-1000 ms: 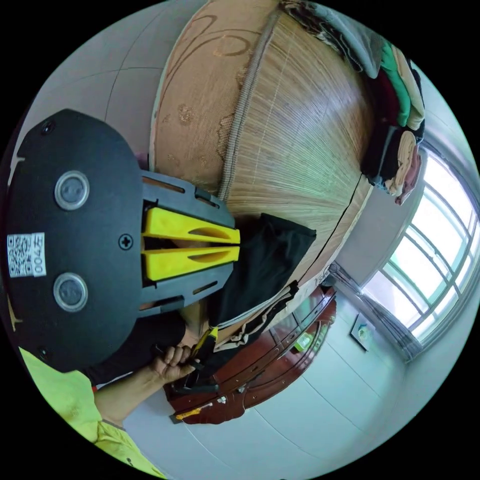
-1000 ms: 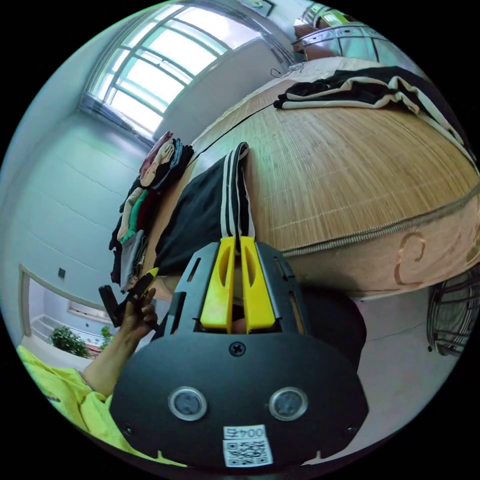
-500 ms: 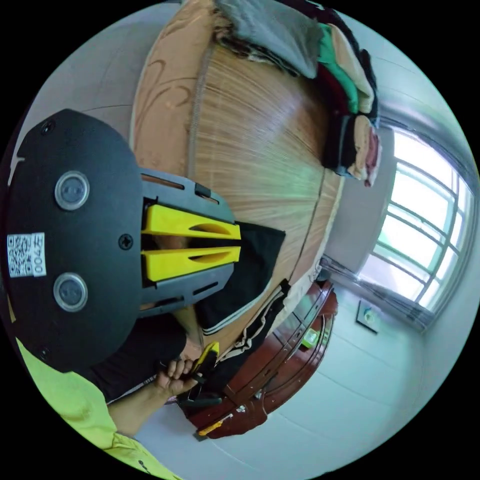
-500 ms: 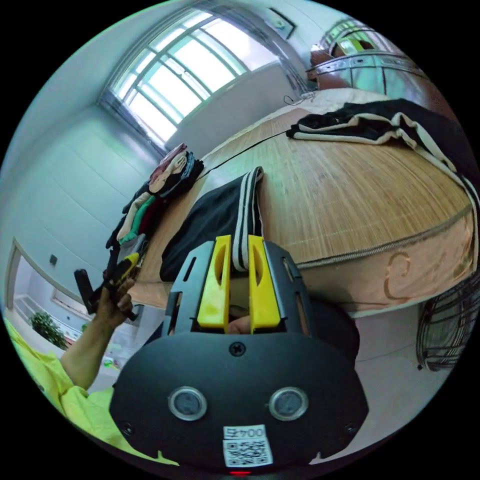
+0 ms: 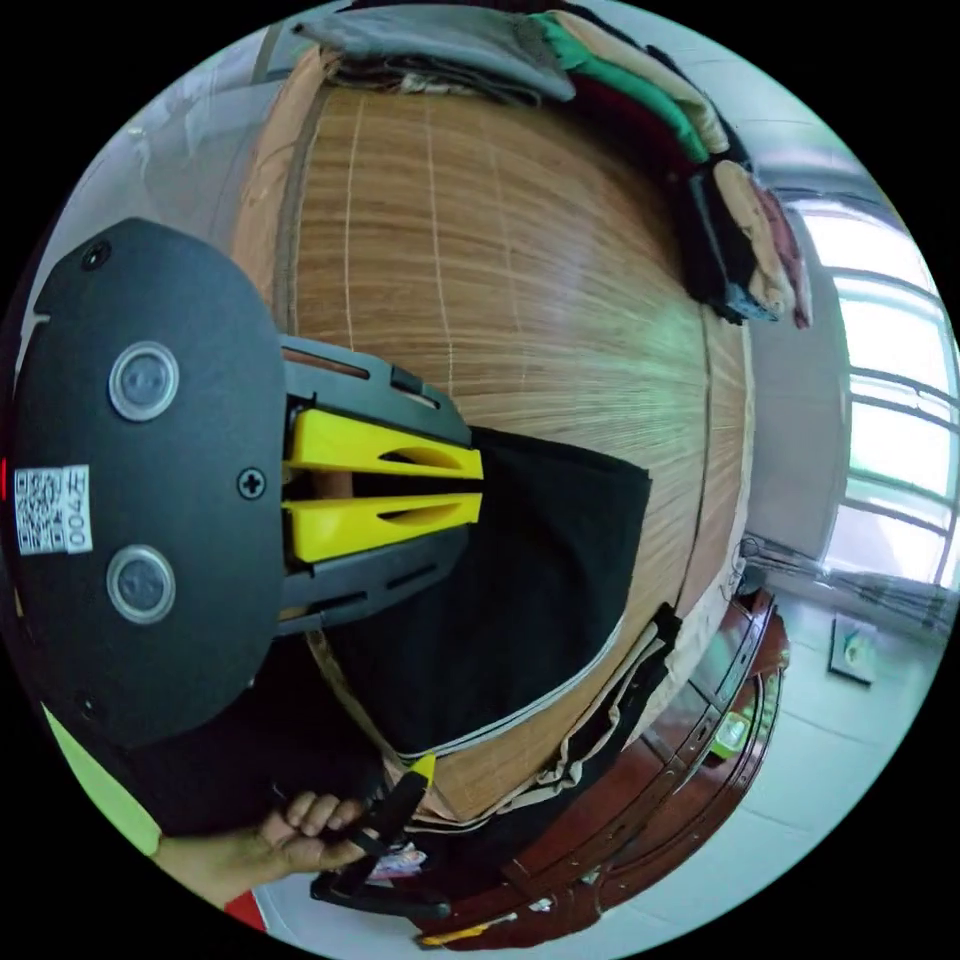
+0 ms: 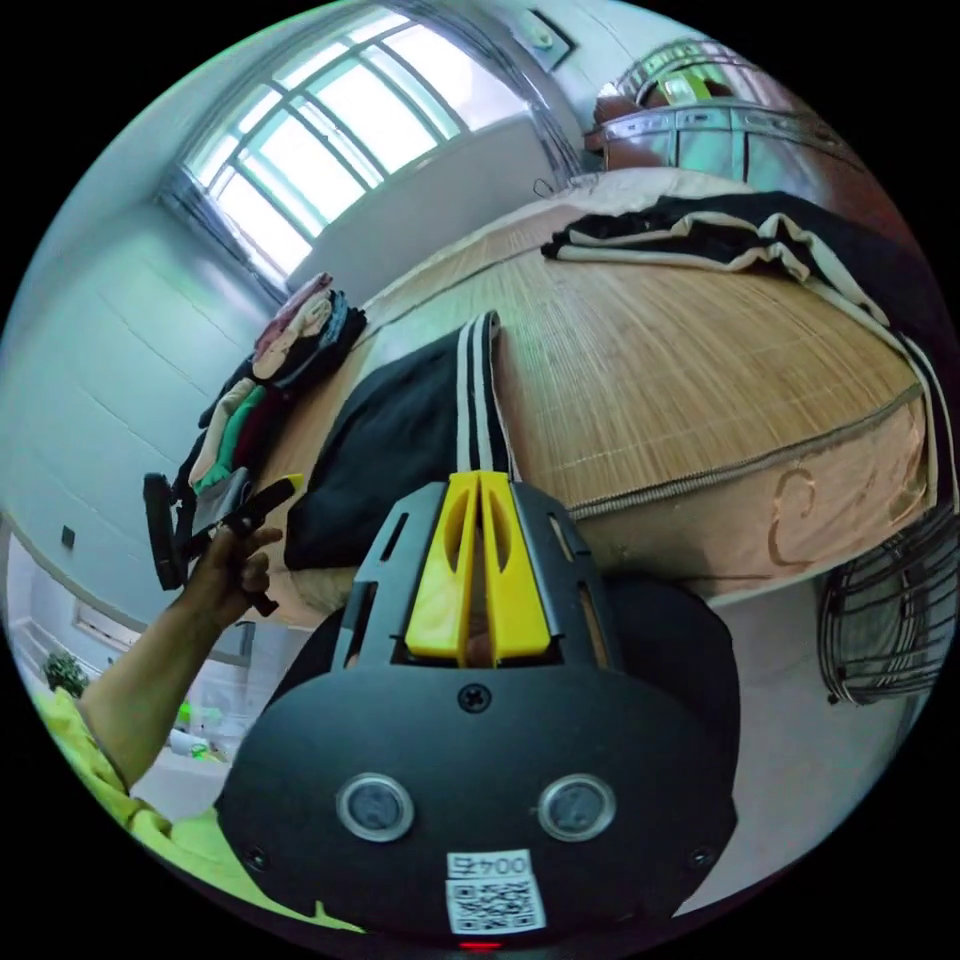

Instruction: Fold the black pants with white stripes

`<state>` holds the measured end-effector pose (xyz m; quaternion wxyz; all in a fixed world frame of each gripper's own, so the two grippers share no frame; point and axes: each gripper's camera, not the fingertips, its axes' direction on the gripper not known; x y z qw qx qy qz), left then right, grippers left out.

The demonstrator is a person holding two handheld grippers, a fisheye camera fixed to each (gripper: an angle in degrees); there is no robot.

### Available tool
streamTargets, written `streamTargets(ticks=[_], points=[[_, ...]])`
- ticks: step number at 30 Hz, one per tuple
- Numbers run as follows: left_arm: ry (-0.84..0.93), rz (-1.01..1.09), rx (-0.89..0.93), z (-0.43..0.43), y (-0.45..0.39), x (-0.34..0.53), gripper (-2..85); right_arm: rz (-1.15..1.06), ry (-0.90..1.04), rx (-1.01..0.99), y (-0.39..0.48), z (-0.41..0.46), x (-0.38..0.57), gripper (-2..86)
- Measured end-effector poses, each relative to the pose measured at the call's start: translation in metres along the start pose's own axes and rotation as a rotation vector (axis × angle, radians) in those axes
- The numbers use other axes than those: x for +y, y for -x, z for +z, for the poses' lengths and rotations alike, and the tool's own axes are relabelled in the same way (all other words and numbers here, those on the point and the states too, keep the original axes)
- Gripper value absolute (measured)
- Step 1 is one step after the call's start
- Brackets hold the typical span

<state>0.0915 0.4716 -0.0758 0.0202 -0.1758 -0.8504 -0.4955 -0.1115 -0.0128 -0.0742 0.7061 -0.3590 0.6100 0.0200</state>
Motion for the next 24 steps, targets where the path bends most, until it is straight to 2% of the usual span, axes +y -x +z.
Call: streamTargets(ticks=[2,6,10,15,24], points=[[-0.102,-0.007,-0.004,-0.018,-0.008,-0.001,2.2,-0.085,-0.112,0.015,0.017,-0.008,0.008,3.0],[-0.159,0.071,0.045,-0.011,-0.056,-0.041,4.0,-0.160,-0.098,0.061,0.041,0.011,0.009,5.2],[-0.060,0.206,-0.004,0.046,-0.116,-0.093,7.1,-0.092,-0.067,0.072,0.044,0.026,0.016,4.7],[0.117,0.280,-0.148,0.127,-0.150,-0.123,8.3,-0.139,-0.064,0.125,0.062,0.031,0.025,4.6],[0.105,0.171,0.113,0.139,-0.117,-0.119,5.4,-0.148,-0.056,0.122,0.081,0.037,0.030,4.7]])
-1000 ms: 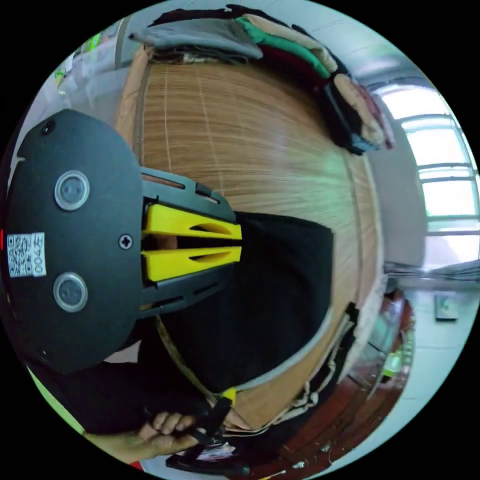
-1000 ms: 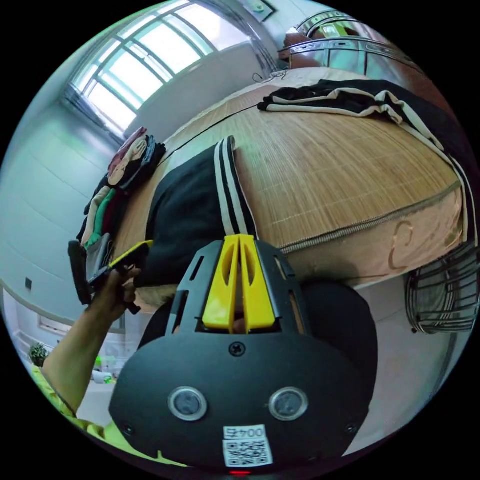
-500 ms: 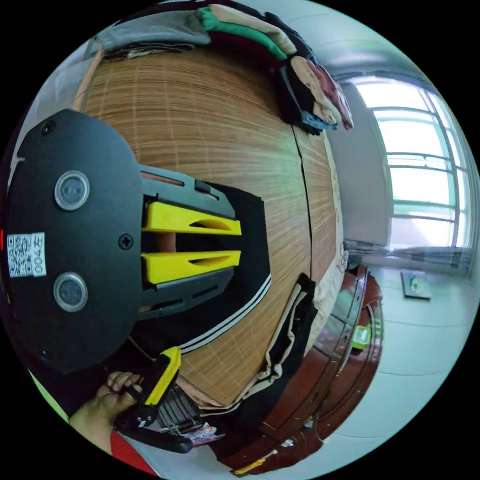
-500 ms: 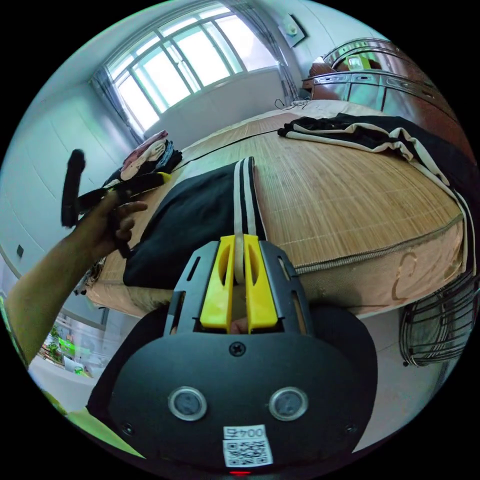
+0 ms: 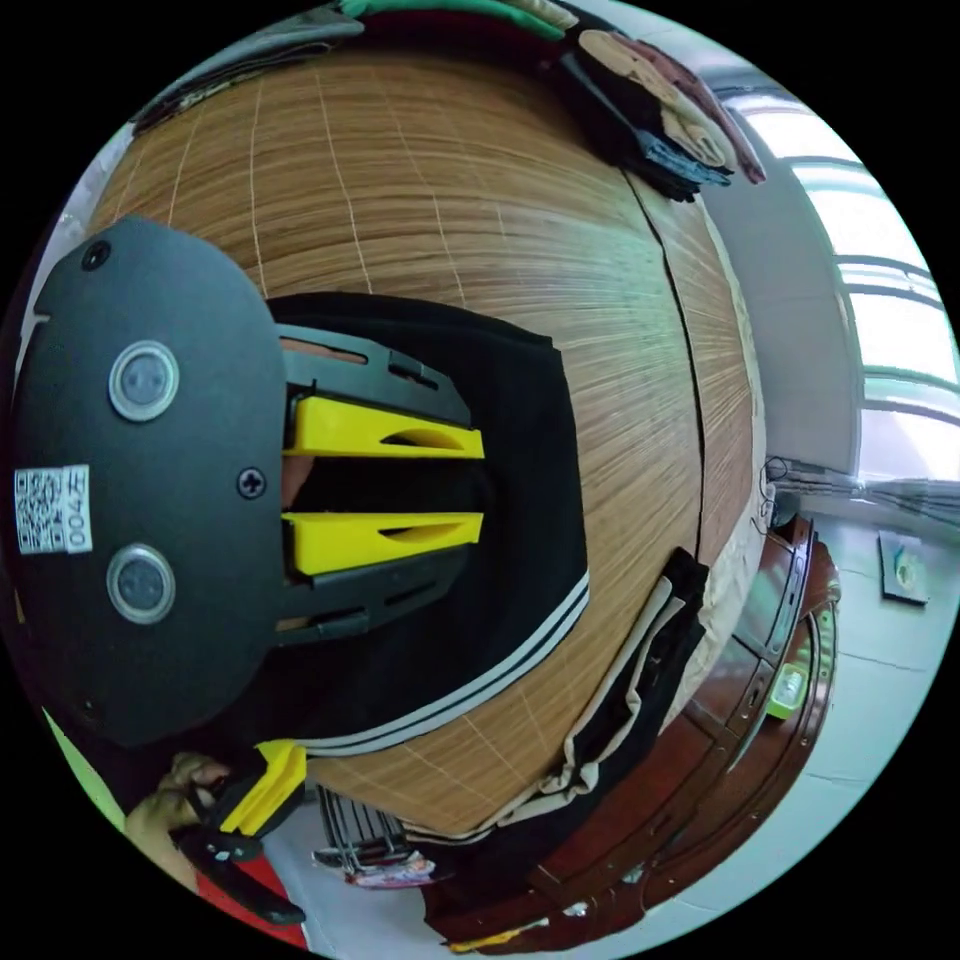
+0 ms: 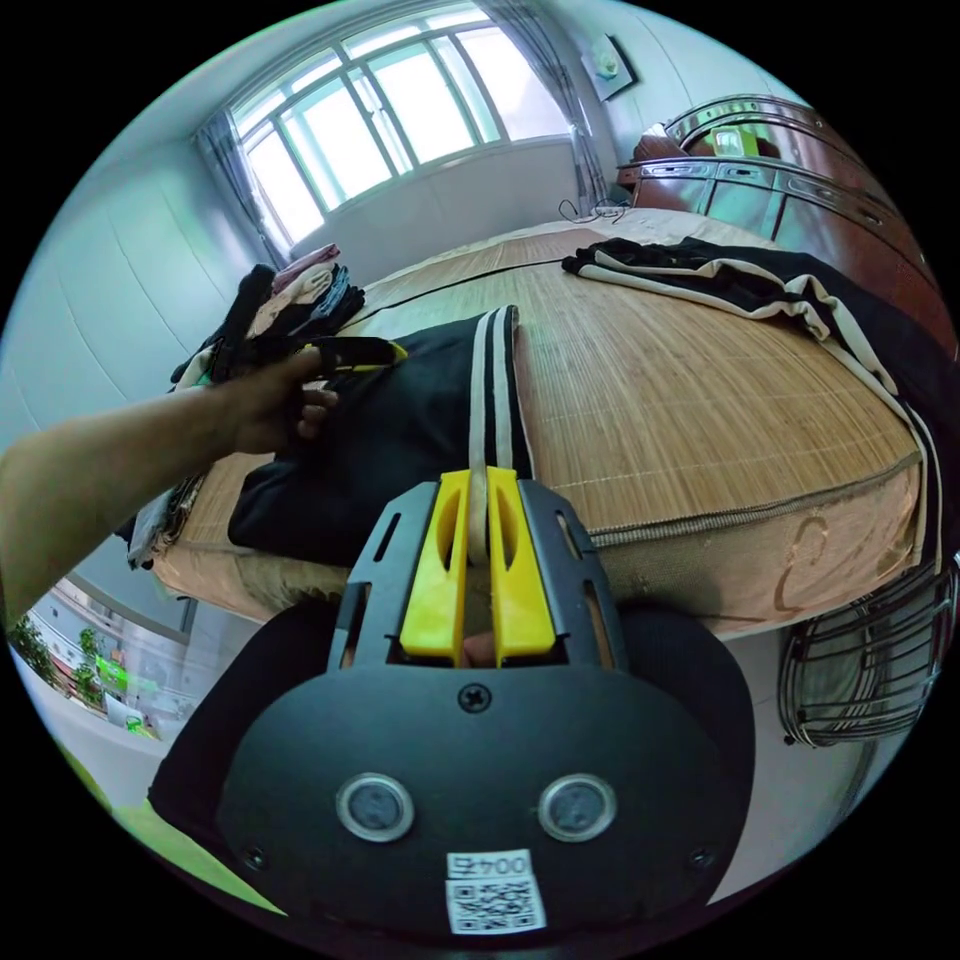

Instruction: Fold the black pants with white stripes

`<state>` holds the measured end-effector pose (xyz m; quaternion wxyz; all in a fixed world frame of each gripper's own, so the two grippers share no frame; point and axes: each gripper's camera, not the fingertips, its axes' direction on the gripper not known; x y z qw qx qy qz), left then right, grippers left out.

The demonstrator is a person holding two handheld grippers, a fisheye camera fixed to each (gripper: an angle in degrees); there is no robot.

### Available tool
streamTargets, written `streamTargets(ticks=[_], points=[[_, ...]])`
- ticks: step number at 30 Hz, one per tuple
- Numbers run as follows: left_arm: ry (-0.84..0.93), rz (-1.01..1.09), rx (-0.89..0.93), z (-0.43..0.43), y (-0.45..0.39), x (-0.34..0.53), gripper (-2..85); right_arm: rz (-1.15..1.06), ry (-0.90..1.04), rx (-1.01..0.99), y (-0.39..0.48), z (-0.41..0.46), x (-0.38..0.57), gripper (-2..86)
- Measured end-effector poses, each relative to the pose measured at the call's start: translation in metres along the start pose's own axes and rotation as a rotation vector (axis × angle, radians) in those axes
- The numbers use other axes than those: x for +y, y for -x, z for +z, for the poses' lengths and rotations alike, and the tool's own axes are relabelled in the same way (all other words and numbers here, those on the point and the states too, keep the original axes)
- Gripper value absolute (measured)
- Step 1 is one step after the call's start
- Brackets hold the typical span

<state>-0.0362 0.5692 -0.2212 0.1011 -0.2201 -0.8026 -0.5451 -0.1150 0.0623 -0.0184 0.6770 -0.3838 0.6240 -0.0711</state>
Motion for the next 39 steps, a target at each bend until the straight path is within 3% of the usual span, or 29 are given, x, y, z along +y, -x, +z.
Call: streamTargets(ticks=[2,5,8,10,16,20,24,26,29,35,39], points=[[0.001,-0.012,0.031,-0.017,0.007,-0.001,2.9,0.008,-0.010,-0.010,0.003,-0.001,0.001,4.7],[-0.158,-0.051,0.029,-0.076,0.002,0.018,1.1,0.040,-0.033,-0.042,0.002,-0.002,0.002,4.6],[-0.241,-0.101,0.143,-0.133,-0.004,0.067,0.8,0.067,-0.059,-0.071,0.002,-0.005,0.003,4.1],[-0.269,-0.090,0.115,-0.170,-0.014,0.122,0.5,0.082,-0.072,-0.089,0.001,-0.008,0.003,2.6],[-0.102,-0.040,-0.087,-0.186,-0.037,0.203,0.3,0.027,-0.064,0.066,0.020,-0.028,0.001,0.0],[-0.087,0.048,-0.155,-0.180,-0.057,0.187,0.3,-0.123,0.072,0.215,0.051,-0.009,-0.003,2.0],[0.059,0.140,-0.157,-0.152,-0.068,0.164,0.3,-0.219,0.122,0.293,0.060,0.009,-0.007,3.7],[0.039,0.205,-0.205,-0.147,-0.073,0.167,0.3,-0.178,0.128,0.219,0.044,0.011,-0.013,3.9],[0.008,0.123,-0.178,-0.161,-0.060,0.162,0.3,-0.094,0.177,0.073,0.014,0.010,-0.026,4.8],[0.023,-0.134,0.095,-0.221,0.019,0.136,0.9,0.364,0.134,-0.251,-0.105,-0.024,-0.036,7.6],[-0.037,-0.355,0.245,-0.277,0.081,0.153,2.3,0.486,0.216,-0.486,-0.147,-0.008,-0.033,10.5]])
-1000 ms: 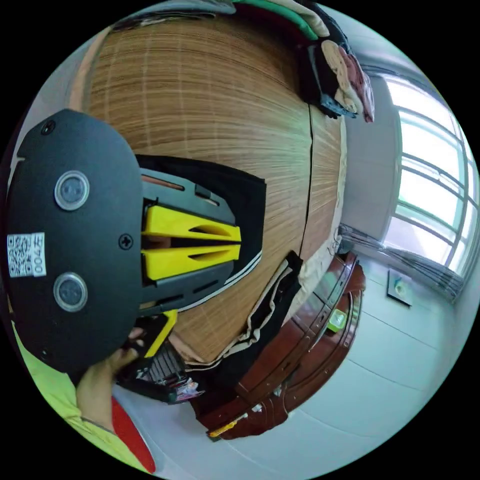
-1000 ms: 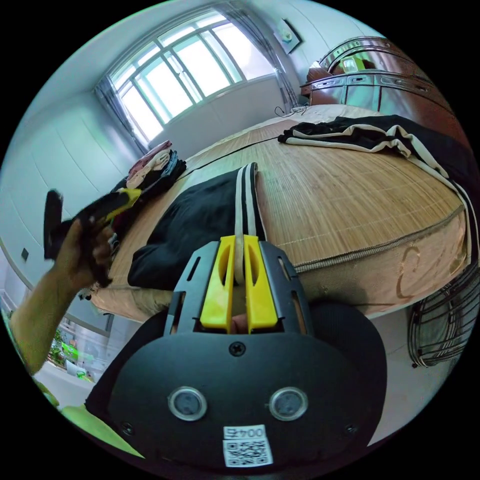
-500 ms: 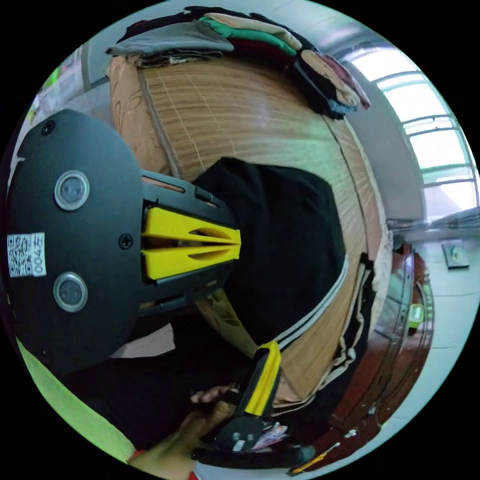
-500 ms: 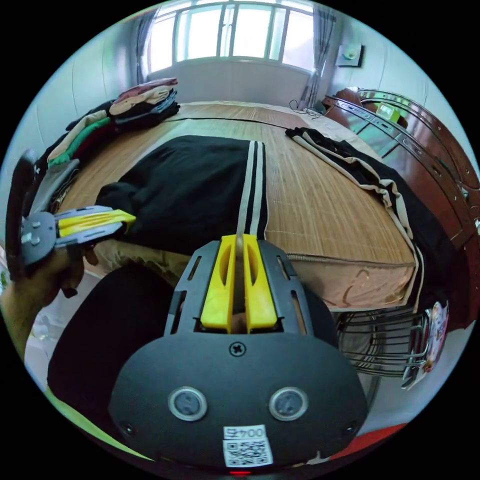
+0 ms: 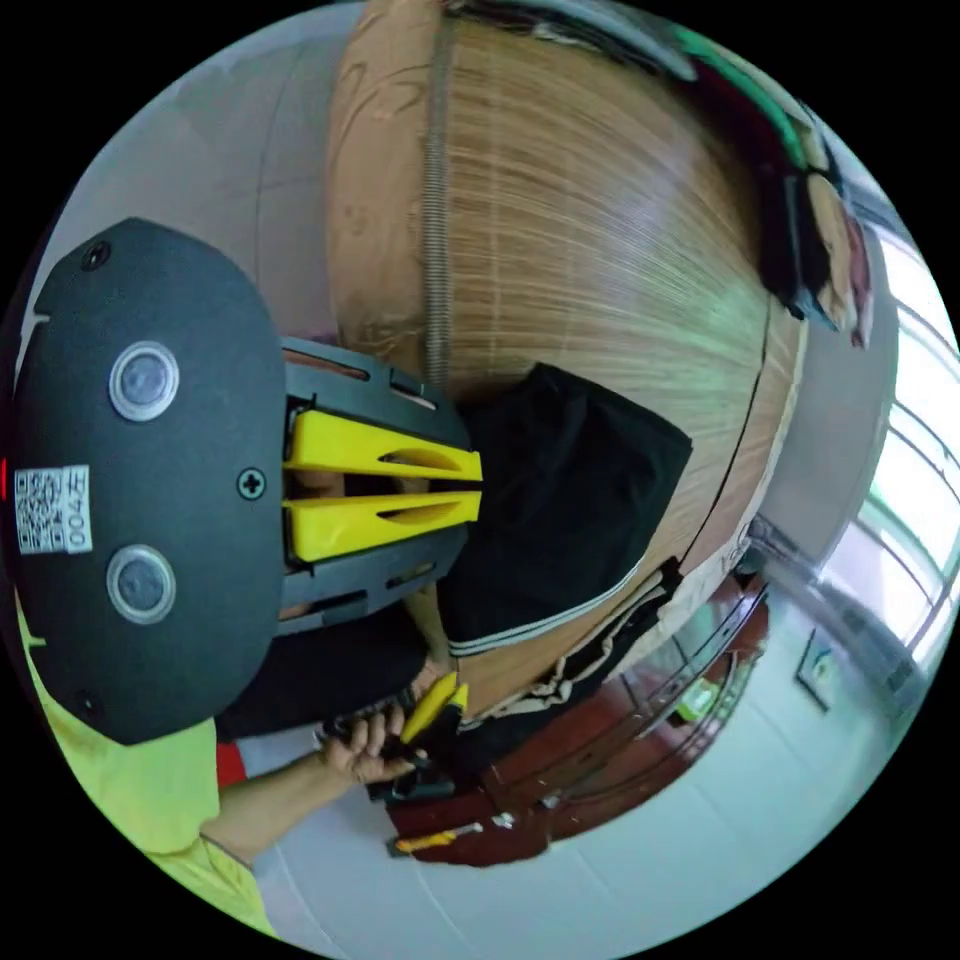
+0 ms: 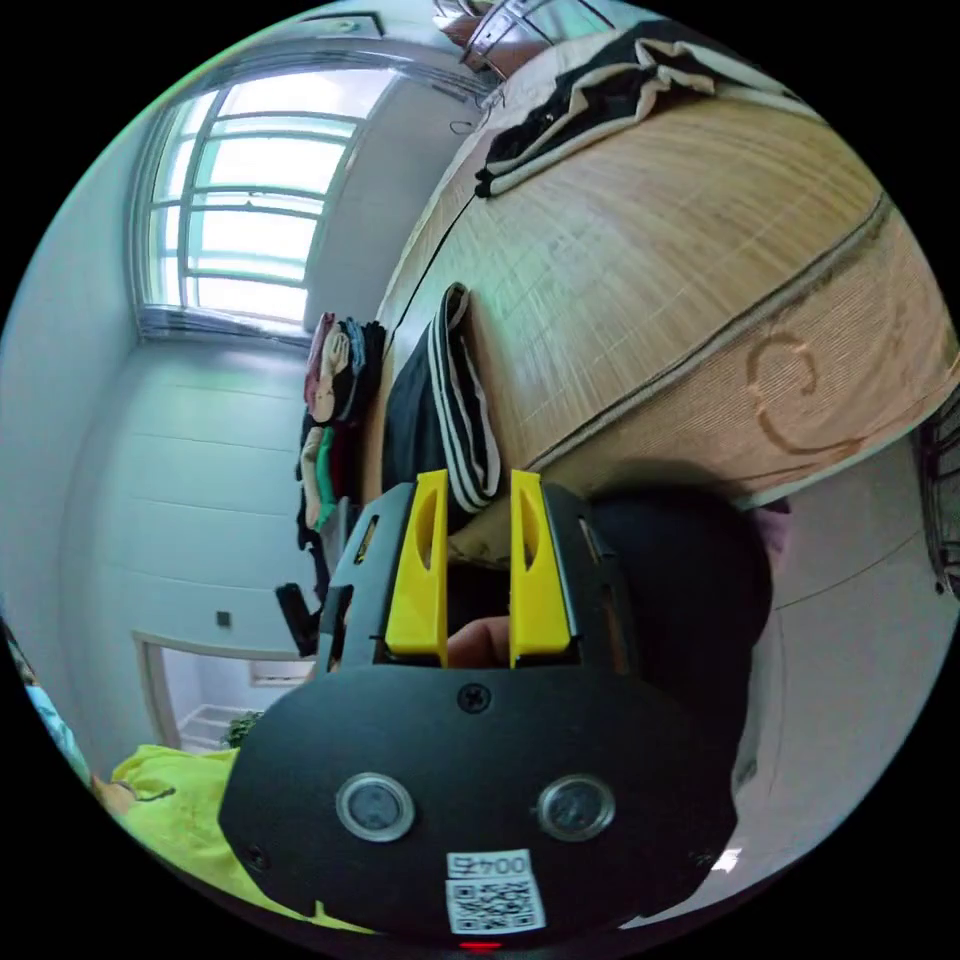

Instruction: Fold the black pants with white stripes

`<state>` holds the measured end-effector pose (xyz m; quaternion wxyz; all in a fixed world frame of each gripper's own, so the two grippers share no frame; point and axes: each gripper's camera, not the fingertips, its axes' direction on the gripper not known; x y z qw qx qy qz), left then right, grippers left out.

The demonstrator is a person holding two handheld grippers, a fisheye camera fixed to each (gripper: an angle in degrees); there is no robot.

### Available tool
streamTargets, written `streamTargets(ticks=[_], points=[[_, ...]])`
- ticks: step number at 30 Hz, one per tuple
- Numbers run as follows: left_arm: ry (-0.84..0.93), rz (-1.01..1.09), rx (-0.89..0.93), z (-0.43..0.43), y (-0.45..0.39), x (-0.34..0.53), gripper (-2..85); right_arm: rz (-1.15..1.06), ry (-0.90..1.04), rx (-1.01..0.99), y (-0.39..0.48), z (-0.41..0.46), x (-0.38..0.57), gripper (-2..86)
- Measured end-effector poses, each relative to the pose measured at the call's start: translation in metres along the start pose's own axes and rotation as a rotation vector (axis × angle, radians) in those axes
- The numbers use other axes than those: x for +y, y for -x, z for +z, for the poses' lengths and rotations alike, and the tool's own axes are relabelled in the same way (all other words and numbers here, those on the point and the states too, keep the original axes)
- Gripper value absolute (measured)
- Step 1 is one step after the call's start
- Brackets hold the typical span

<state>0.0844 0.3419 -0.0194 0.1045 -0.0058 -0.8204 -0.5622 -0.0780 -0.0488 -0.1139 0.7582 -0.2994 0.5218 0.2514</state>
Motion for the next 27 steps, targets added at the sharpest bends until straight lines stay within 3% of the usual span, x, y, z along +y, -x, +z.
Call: streamTargets(ticks=[7,11,18,27], points=[[0.015,-0.199,0.267,-0.064,0.035,-0.001,5.9,0.002,0.157,-0.012,-0.008,0.043,-0.033,11.3],[0.072,-0.191,0.270,-0.082,0.036,-0.019,8.5,0.103,0.161,0.037,-0.012,0.055,-0.042,7.3],[0.127,-0.294,0.369,-0.109,0.054,-0.056,13.8,0.396,0.262,-0.202,-0.006,0.094,-0.016,6.4],[0.034,-0.455,0.582,-0.154,0.087,-0.079,16.9,0.276,0.440,-0.196,0.056,0.145,0.012,5.3]])
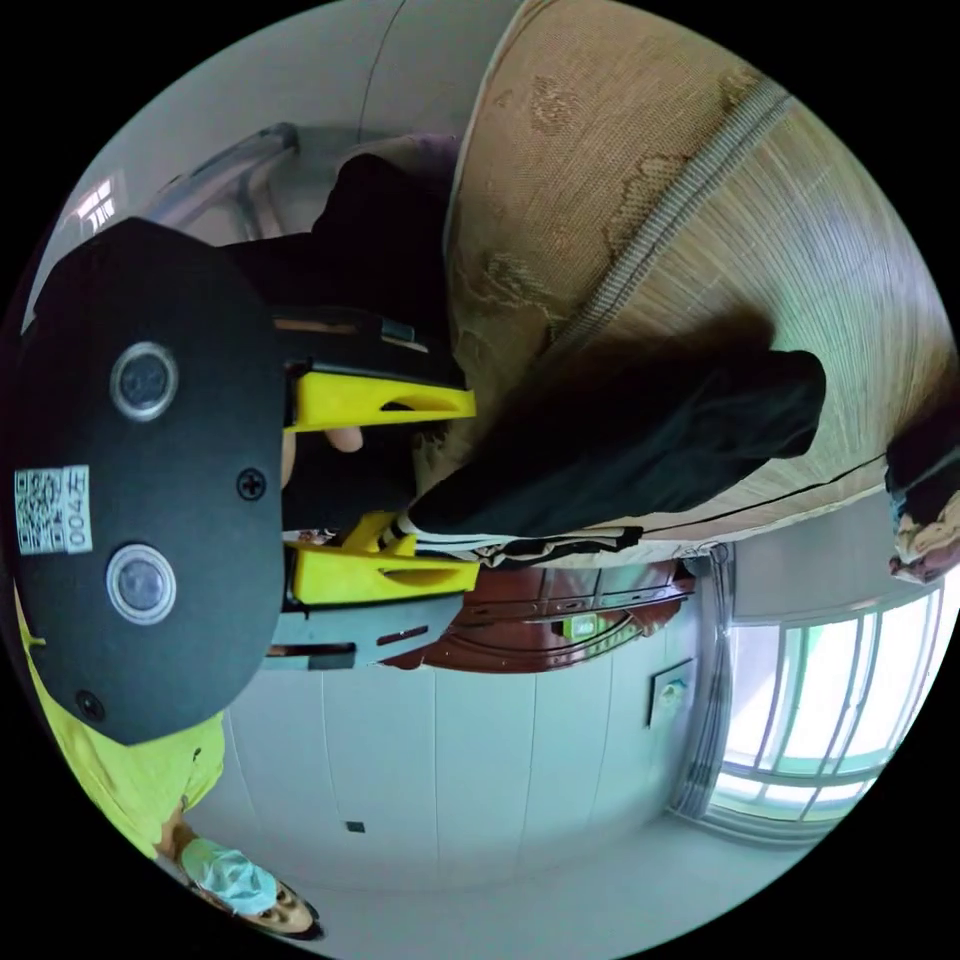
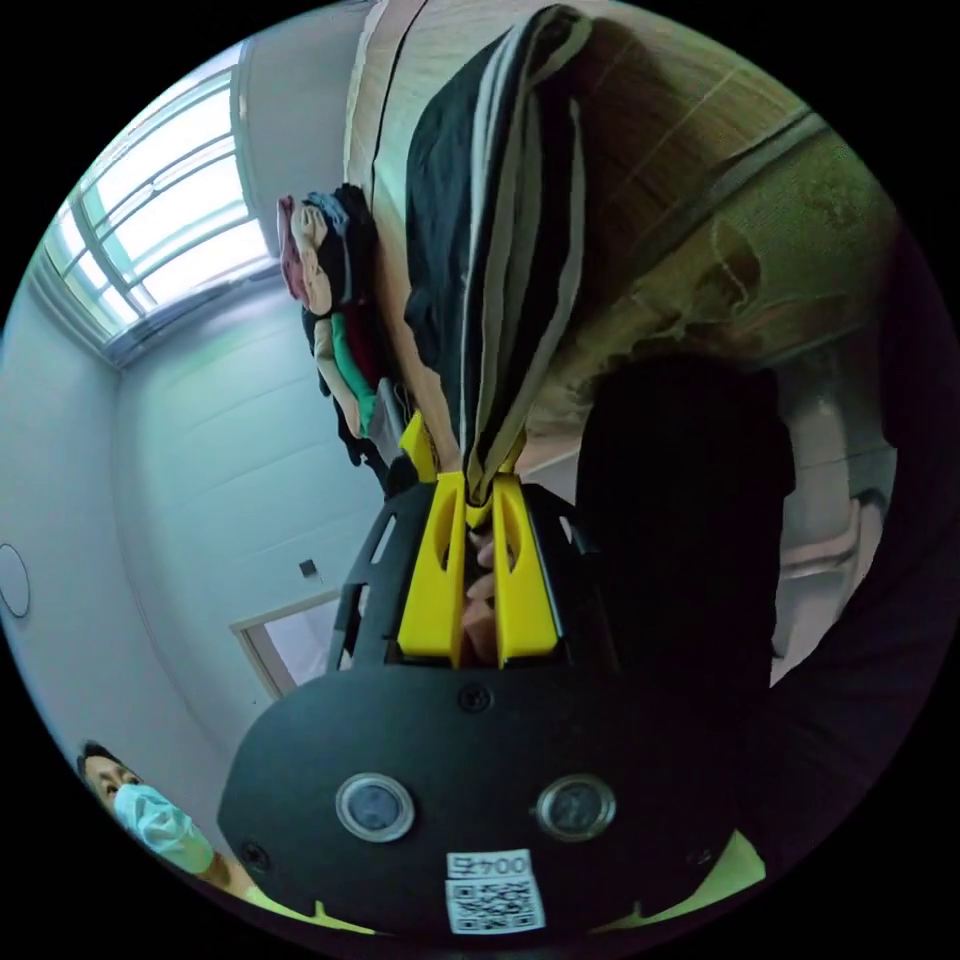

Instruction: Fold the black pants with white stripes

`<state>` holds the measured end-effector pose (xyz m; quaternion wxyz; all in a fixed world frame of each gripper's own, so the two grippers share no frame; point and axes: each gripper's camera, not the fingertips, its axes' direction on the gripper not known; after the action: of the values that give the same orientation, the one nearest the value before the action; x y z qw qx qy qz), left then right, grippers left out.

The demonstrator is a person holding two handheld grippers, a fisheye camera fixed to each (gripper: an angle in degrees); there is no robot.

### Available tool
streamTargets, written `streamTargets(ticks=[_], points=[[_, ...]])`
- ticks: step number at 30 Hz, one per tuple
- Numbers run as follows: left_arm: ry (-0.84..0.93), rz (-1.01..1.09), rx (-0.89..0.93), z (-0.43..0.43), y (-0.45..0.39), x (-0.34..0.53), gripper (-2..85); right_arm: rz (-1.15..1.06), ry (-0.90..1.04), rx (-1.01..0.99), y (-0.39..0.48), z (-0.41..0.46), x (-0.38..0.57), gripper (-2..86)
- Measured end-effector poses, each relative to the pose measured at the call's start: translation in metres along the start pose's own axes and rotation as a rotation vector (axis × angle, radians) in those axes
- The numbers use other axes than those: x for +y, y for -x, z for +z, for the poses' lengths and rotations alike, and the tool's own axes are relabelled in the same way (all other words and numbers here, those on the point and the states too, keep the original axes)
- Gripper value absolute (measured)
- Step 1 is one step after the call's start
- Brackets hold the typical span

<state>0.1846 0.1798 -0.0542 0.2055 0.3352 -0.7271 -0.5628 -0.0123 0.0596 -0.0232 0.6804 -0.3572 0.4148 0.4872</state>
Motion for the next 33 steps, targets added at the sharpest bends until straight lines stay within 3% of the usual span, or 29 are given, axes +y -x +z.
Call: streamTargets(ticks=[5,7,10,14,17,23,33], points=[[-0.003,0.007,-0.022,-0.009,-0.017,-0.003,12.4,-0.154,0.171,0.112,0.016,0.023,0.007,5.7],[0.025,0.029,-0.115,-0.005,-0.033,-0.007,9.9,-0.246,0.222,0.104,0.021,0.020,0.011,6.6],[0.016,0.072,-0.166,-0.009,-0.057,-0.008,8.7,-0.325,0.148,0.016,0.020,-0.020,0.007,10.7],[-0.010,0.086,-0.174,-0.026,-0.081,-0.008,8.1,-0.211,-0.154,-0.095,-0.010,-0.090,-0.020,14.6],[-0.059,-0.009,-0.094,-0.049,-0.090,-0.006,7.8,-0.103,-0.214,-0.183,-0.030,-0.100,-0.040,16.8],[-0.082,-0.095,-0.061,-0.058,-0.139,0.000,7.7,0.015,-0.121,-0.320,-0.034,-0.050,-0.058,20.3],[-0.082,-0.090,-0.073,-0.043,-0.184,0.037,7.8,-0.003,-0.077,-0.424,0.022,0.014,-0.098,20.3]])
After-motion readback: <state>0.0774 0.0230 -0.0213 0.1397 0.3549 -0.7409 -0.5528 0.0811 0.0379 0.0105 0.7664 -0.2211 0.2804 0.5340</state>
